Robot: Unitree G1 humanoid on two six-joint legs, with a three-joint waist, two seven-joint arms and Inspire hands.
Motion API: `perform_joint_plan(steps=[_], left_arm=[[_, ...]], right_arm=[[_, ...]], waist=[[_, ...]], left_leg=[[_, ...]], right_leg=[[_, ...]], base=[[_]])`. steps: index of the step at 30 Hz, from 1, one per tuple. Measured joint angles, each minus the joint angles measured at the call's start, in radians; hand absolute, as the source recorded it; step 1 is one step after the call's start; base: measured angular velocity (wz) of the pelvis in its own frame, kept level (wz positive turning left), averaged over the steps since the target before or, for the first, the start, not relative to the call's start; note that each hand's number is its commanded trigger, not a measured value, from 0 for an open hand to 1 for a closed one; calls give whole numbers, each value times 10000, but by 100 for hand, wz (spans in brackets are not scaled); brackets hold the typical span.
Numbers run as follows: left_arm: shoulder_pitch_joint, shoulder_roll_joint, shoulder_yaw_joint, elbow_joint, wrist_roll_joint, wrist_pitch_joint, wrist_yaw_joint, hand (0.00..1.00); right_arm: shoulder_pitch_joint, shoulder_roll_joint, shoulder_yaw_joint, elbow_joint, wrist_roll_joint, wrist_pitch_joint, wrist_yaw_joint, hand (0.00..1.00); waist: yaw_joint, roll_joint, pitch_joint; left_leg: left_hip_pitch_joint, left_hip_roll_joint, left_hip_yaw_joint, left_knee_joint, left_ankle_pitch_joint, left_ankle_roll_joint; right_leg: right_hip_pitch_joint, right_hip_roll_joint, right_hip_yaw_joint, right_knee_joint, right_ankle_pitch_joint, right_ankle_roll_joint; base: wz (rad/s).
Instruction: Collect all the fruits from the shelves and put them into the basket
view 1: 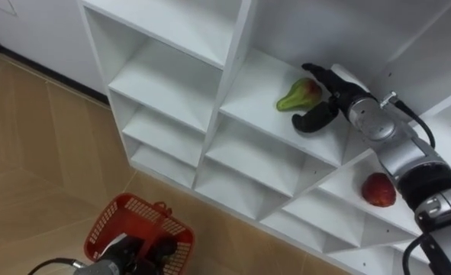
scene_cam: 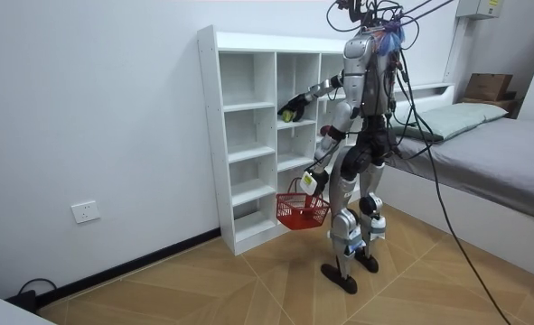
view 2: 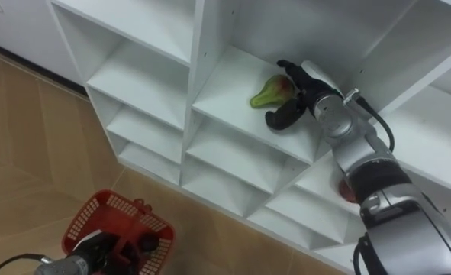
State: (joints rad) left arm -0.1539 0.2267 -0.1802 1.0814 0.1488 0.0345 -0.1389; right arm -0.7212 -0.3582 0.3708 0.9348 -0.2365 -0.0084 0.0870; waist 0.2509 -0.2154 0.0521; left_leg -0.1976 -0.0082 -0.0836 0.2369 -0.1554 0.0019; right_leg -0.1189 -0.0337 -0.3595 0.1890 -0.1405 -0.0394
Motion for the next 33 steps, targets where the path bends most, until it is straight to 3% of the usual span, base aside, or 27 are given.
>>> perform_joint_plan(steps=[7, 10, 12, 13, 26, 33], left_arm=[[-25, 8, -2, 12, 5, 0, -43, 100], [-29, 7, -4, 14, 3, 0, -48, 100], [-29, 18, -5, 15, 3, 0, -49, 100], [-29, 19, -6, 15, 3, 0, -49, 100], [-38, 54, -310, -2, -4, -243, -21, 100], [-169, 55, -327, 107, -3, -286, -46, 100]], right_arm=[[-61, 1, 6, -3, 7, 0, 376, 0], [-61, 1, 4, 5, -2, 18, 476, 2], [-61, 3, 10, 9, -5, 18, 490, 91], [-61, 4, 10, 11, -6, 18, 509, 100], [-421, 5, -2, 273, -121, -15, -796, 100], [-412, -2, 2, 334, -128, -165, -913, 100]], waist=[[0, -100, 90], [2, -134, 75], [2, -135, 74], [2, -135, 73], [34, -30, 151], [12, -13, 160]], left_leg=[[-37, 28, -10, -5, 18, -31], [-41, 31, -11, 5, 20, -33], [-36, 31, -11, 6, 21, -34], [-32, 31, -11, 6, 21, -34], [-37, 22, -57, 4, 21, -33], [-16, 17, -76, -31, 20, -32]], right_leg=[[-31, 33, 13, -6, 24, -40], [-34, 34, 4, -6, 30, -49], [-32, 31, 5, -4, 31, -50], [-29, 30, 5, -3, 31, -50], [-28, 25, -126, -31, 30, -48], [-33, 20, -12, -37, 29, -47]], base=[[0], [0], [0], [0], [2], [1]])
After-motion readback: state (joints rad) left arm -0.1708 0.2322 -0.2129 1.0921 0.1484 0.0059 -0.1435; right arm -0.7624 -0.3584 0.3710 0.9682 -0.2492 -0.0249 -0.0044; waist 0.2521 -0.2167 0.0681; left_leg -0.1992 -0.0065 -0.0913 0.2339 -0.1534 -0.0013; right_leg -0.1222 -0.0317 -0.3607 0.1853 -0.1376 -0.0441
